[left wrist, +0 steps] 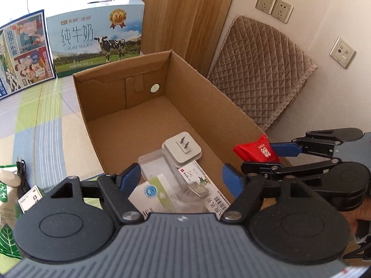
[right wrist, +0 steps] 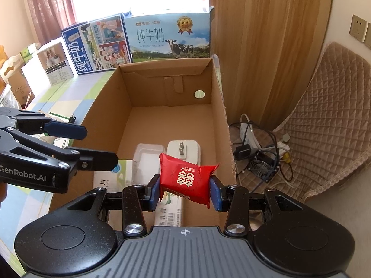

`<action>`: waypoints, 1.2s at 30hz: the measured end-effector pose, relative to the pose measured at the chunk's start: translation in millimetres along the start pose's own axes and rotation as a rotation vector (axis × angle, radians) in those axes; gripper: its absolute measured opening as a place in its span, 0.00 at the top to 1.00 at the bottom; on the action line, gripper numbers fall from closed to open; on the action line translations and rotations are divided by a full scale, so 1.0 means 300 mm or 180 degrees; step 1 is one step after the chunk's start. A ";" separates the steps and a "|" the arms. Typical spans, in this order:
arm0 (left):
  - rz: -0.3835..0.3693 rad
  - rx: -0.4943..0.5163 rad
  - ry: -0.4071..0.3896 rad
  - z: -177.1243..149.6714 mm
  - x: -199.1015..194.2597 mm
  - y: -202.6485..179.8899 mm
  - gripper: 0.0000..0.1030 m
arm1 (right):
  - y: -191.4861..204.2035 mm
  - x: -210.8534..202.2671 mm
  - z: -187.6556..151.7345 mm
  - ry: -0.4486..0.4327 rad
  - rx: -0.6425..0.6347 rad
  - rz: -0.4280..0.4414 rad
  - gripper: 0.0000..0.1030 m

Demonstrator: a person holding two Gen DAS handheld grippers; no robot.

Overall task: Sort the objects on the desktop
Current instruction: 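Open the left tool to drop the tray while the right tool drops the candy into the box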

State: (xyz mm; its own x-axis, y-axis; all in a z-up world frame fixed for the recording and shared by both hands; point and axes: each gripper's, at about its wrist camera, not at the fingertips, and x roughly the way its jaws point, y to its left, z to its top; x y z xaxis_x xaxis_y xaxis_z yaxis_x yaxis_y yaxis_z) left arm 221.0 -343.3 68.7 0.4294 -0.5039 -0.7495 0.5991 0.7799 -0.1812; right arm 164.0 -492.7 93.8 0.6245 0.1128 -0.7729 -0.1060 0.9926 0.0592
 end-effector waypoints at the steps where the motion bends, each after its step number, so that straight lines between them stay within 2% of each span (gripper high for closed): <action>1: 0.0008 0.0011 -0.0007 0.000 -0.004 0.001 0.29 | 0.004 0.000 0.001 -0.0001 -0.0003 0.0004 0.60; 17: 0.0037 -0.0050 -0.0027 -0.018 -0.031 0.032 0.29 | 0.030 0.001 0.004 -0.0007 -0.0015 0.0058 0.60; 18: 0.0038 -0.0058 -0.0029 -0.019 -0.032 0.035 0.29 | 0.032 0.003 0.004 -0.0002 -0.0030 0.0078 0.59; 21: 0.0045 -0.0082 -0.0035 -0.022 -0.037 0.040 0.29 | 0.036 0.001 0.003 -0.0036 -0.0022 0.0068 0.34; 36: 0.0047 -0.0120 -0.0055 -0.031 -0.064 0.058 0.28 | 0.030 -0.019 -0.013 -0.0029 0.0017 0.0029 0.34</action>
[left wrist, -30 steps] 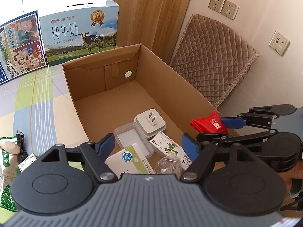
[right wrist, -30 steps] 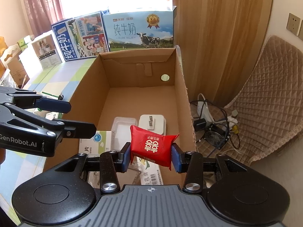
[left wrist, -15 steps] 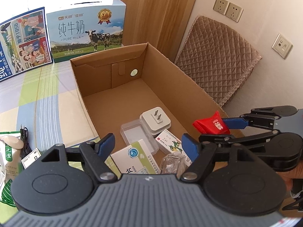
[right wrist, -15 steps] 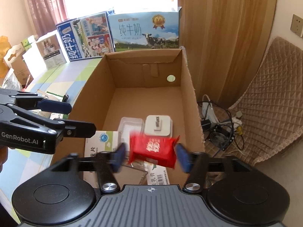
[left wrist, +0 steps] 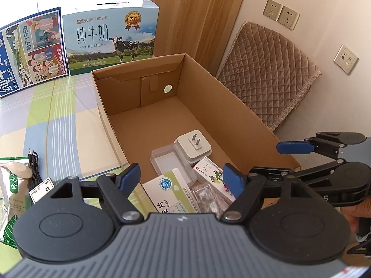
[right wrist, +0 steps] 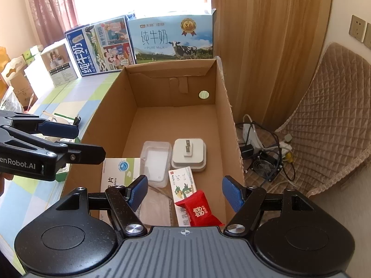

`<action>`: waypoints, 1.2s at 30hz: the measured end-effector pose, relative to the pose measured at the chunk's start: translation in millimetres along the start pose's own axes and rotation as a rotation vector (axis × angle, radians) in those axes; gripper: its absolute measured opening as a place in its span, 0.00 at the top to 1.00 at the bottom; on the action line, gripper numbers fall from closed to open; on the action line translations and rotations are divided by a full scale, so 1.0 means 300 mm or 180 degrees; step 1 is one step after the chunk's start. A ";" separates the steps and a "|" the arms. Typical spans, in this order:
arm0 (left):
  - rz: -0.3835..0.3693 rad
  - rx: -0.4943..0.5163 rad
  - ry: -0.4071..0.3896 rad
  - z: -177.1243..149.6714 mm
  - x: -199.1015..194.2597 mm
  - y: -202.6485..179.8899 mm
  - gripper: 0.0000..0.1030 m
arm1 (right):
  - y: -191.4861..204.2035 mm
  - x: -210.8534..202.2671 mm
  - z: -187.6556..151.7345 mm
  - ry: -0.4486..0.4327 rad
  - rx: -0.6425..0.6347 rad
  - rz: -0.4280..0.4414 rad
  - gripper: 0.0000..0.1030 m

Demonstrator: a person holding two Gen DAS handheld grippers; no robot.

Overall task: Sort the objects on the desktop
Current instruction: 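Open the left tool to drop the tray while the right tool drops the candy into the box, then withdraw both tools from the box back over the table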

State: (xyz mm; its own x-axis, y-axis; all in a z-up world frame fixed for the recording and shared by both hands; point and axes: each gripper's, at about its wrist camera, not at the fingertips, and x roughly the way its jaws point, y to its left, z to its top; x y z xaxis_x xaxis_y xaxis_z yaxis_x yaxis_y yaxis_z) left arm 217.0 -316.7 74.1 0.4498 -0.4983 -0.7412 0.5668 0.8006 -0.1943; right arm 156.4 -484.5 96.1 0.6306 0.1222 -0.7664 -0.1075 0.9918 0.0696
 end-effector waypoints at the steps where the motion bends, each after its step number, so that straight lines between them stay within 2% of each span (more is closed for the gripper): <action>1: 0.0000 0.0000 -0.0001 -0.001 -0.002 0.000 0.28 | 0.002 -0.002 -0.002 0.0002 0.0000 -0.0001 0.33; 8: 0.0015 -0.0013 -0.0039 -0.010 -0.036 0.006 0.26 | 0.020 -0.027 -0.013 -0.0012 -0.0007 -0.0002 0.33; 13: 0.0037 -0.0019 -0.0070 -0.027 -0.072 0.013 0.24 | 0.037 -0.051 -0.019 -0.0032 -0.0009 -0.0016 0.28; 24: 0.0076 -0.0081 -0.0139 -0.081 -0.169 0.046 0.12 | 0.104 -0.110 -0.028 -0.0084 -0.0077 -0.0016 0.19; 36: 0.0287 -0.0142 -0.0178 -0.160 -0.274 0.142 0.06 | 0.215 -0.138 -0.030 -0.0120 -0.0192 0.0025 0.12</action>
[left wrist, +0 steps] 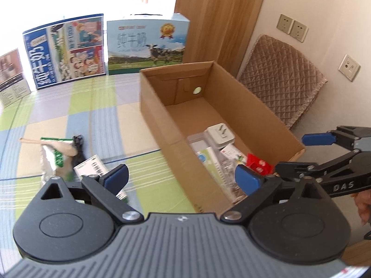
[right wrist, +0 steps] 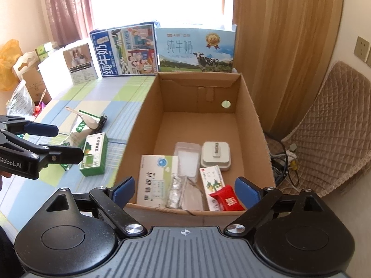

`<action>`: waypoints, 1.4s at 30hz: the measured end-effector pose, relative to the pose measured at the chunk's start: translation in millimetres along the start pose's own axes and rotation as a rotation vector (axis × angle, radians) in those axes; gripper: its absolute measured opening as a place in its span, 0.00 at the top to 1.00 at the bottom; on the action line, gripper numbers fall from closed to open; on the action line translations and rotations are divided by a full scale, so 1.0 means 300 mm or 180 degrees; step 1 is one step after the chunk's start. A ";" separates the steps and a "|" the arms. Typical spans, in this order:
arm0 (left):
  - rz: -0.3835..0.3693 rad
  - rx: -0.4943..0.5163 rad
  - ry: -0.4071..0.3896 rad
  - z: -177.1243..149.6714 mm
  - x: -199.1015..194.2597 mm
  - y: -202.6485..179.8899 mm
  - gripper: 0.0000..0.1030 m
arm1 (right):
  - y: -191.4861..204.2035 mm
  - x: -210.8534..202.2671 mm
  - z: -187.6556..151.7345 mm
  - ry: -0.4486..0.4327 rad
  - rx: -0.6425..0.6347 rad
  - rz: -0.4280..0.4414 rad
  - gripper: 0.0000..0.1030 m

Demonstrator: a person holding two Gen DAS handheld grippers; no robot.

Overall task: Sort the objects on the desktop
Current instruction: 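Withdraw both tools from the box back over the table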

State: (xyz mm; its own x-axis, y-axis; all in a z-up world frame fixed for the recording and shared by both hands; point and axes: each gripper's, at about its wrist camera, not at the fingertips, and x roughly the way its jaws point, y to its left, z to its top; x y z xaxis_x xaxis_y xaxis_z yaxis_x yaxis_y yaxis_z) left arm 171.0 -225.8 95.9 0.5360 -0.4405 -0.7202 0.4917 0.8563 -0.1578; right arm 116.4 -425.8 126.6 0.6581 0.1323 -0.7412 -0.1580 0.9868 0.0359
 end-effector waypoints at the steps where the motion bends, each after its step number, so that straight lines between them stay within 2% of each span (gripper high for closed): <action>1: 0.0019 -0.0017 0.0000 -0.006 -0.007 0.013 0.06 | 0.012 -0.002 0.002 -0.0006 -0.0017 0.0007 0.11; 11: 0.0229 -0.0087 -0.0030 -0.070 -0.090 0.163 0.05 | 0.126 -0.006 0.025 -0.0038 -0.0153 0.0075 0.10; 29: 0.0873 -0.0446 -0.0005 -0.228 -0.287 0.602 0.04 | 0.376 0.042 0.063 -0.0055 -0.0430 0.0319 0.09; 35: 0.0924 -0.0493 0.0023 -0.270 -0.303 0.666 0.04 | 0.464 0.068 0.078 -0.0097 -0.0484 0.0432 0.09; 42: 0.0897 -0.0494 0.0060 -0.284 -0.289 0.696 0.04 | 0.572 0.119 0.076 -0.0019 -0.0617 0.0563 0.09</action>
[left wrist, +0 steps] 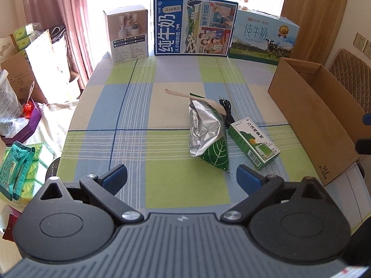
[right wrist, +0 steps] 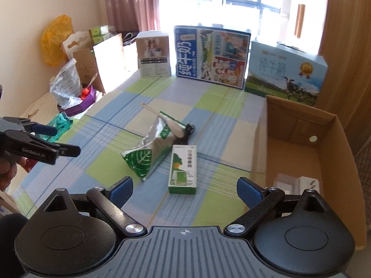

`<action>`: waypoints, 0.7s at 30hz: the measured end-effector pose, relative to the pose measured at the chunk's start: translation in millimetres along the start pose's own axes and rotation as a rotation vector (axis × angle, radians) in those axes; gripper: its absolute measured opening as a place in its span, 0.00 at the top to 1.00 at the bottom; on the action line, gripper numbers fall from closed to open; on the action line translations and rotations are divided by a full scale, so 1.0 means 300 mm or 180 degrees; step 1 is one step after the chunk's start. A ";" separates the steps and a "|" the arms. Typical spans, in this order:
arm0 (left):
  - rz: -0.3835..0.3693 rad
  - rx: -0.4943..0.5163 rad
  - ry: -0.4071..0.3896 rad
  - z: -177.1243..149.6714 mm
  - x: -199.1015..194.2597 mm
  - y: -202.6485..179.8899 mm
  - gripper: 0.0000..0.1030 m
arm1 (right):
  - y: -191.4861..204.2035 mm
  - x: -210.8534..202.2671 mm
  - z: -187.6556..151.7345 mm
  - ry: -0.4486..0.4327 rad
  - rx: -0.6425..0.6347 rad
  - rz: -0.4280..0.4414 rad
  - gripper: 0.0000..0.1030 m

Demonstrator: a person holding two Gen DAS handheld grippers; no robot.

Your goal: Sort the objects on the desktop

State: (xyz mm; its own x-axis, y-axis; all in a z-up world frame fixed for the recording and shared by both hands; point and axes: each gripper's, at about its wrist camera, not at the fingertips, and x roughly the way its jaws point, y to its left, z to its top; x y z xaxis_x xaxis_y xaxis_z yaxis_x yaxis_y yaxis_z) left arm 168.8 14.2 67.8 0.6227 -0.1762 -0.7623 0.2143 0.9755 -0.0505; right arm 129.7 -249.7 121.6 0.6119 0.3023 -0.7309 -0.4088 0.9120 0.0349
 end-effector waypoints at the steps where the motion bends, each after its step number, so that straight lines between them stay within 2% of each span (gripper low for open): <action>1: -0.0006 0.0015 0.0007 0.000 0.005 0.001 0.04 | 0.010 0.011 0.000 0.0015 -0.0016 0.0016 0.09; 11: -0.0089 0.0180 0.0113 0.003 0.074 0.002 0.04 | 0.070 0.163 -0.015 0.0207 -0.0092 0.0104 0.09; 21: -0.0223 0.0352 0.0207 0.060 0.206 -0.010 0.04 | 0.045 0.348 -0.011 0.0374 -0.0030 0.0121 0.09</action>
State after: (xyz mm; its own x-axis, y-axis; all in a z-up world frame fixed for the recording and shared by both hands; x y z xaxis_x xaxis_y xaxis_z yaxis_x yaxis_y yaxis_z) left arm 220.2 -1.9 32.5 0.5541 -0.2310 -0.7997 0.3393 0.9400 -0.0365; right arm 185.8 -206.8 43.4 0.5124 0.3015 -0.8041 -0.4370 0.8976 0.0581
